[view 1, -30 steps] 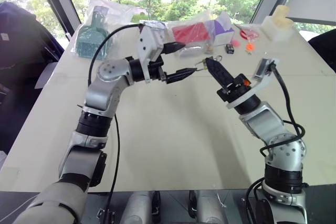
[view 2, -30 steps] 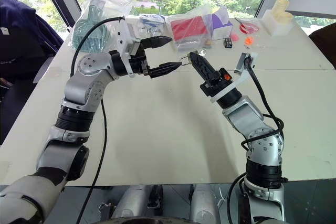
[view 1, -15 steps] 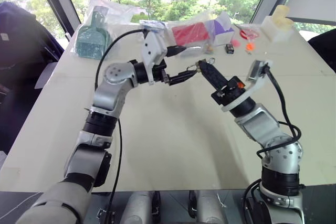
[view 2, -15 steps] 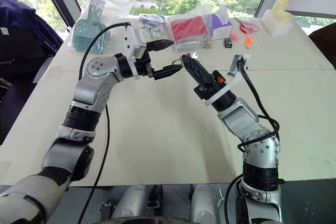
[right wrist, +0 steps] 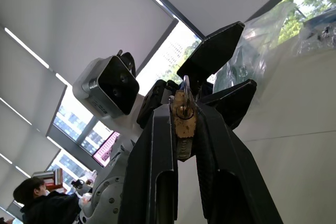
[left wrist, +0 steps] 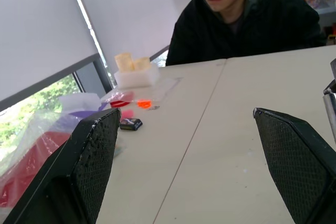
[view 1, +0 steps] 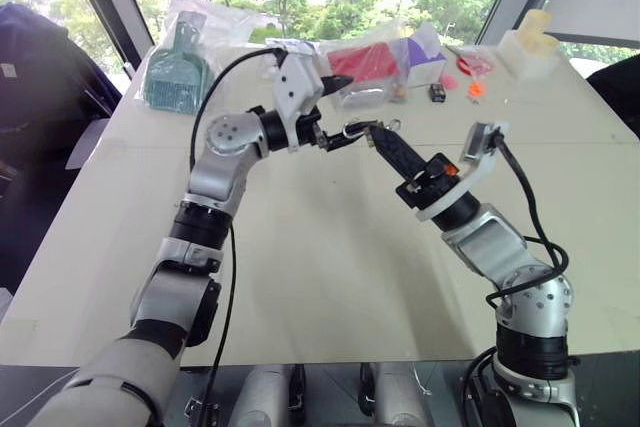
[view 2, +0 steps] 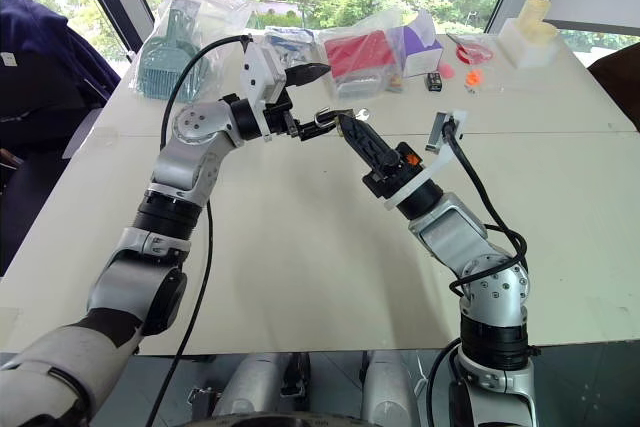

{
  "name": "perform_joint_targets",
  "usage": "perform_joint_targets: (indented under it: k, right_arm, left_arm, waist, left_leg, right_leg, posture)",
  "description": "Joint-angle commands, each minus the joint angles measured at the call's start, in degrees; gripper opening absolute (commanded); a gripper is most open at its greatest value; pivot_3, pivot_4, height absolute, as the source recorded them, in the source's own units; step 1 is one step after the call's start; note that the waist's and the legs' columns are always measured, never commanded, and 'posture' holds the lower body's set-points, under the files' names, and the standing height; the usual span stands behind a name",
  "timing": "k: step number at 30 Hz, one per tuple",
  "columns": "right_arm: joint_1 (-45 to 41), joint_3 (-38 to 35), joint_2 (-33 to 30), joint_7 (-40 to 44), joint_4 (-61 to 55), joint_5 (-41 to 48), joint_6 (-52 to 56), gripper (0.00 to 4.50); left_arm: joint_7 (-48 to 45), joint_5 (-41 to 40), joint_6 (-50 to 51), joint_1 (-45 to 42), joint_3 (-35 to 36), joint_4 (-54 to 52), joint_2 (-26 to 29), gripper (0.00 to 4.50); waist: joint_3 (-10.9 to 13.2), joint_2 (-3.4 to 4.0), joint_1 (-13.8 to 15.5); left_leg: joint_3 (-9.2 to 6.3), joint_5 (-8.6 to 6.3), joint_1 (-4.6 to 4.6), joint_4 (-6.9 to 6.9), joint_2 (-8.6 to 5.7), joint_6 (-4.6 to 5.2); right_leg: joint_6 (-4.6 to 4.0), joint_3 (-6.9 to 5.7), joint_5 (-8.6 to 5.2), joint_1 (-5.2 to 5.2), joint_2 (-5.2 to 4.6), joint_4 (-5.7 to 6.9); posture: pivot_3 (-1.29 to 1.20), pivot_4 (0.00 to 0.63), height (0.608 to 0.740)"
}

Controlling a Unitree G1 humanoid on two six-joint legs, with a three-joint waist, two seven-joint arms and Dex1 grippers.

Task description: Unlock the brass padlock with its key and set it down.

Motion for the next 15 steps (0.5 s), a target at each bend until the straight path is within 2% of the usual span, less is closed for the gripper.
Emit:
perform_joint_targets:
  k: [1,6,9,13,15]
  right_arm:
    - [-0.6,-2.0,1.0,-2.0,0.2,0.2,-2.1,0.00]
    - [-0.9,-2.8,1.3,-10.9,10.6,-6.9,-2.1,0.00]
    - [-1.2,-4.4,2.6,-13.0,15.5,-6.7,-1.2,0.00]
    - [-3.0,-5.2,3.2,-14.2,21.6,-8.4,0.3,0.00]
    - [-4.3,-5.3,3.4,-14.0,24.1,-9.5,0.8,0.00]
  left_arm:
    - [1.0,2.2,0.7,1.2,0.2,0.8,2.1,4.19]
    - [2.0,5.9,3.9,4.7,-0.1,4.4,7.0,4.19]
    - [-0.4,5.4,6.8,7.7,-0.5,1.7,9.1,4.19]
    - [-4.3,-0.5,15.3,14.7,0.8,-11.4,10.9,4.19]
    - [-3.0,-3.5,20.3,18.5,2.2,-17.9,10.5,4.19]
  waist:
    - [0.0,0.00,0.0]
    - [0.0,0.00,-0.3]
    - [0.0,0.01,-0.3]
    - [0.0,0.02,-0.5]
    - [0.0,0.02,-0.8]
  left_leg:
    - [0.00,0.00,0.00,0.00,0.00,0.00]
    - [0.01,0.01,0.05,0.00,0.01,-0.02]
    - [0.02,0.05,0.02,-0.04,0.01,-0.09]
    - [0.05,0.07,-0.03,-0.10,0.01,-0.13]
    - [0.05,0.07,-0.04,-0.09,0.01,-0.14]
  right_leg:
    - [0.00,0.00,0.00,0.00,0.00,0.00]
    - [0.00,0.00,0.00,0.01,0.01,0.06]
    - [0.00,0.00,0.00,-0.03,0.01,0.09]
    - [0.00,0.00,0.00,-0.03,0.00,0.11]
    - [0.00,0.01,0.00,-0.03,-0.02,0.08]
  posture:
    - [0.00,0.150,0.735]
    - [0.00,0.150,0.735]
    - [0.00,0.150,0.735]
    - [0.00,0.150,0.735]
    - [0.00,0.150,0.735]
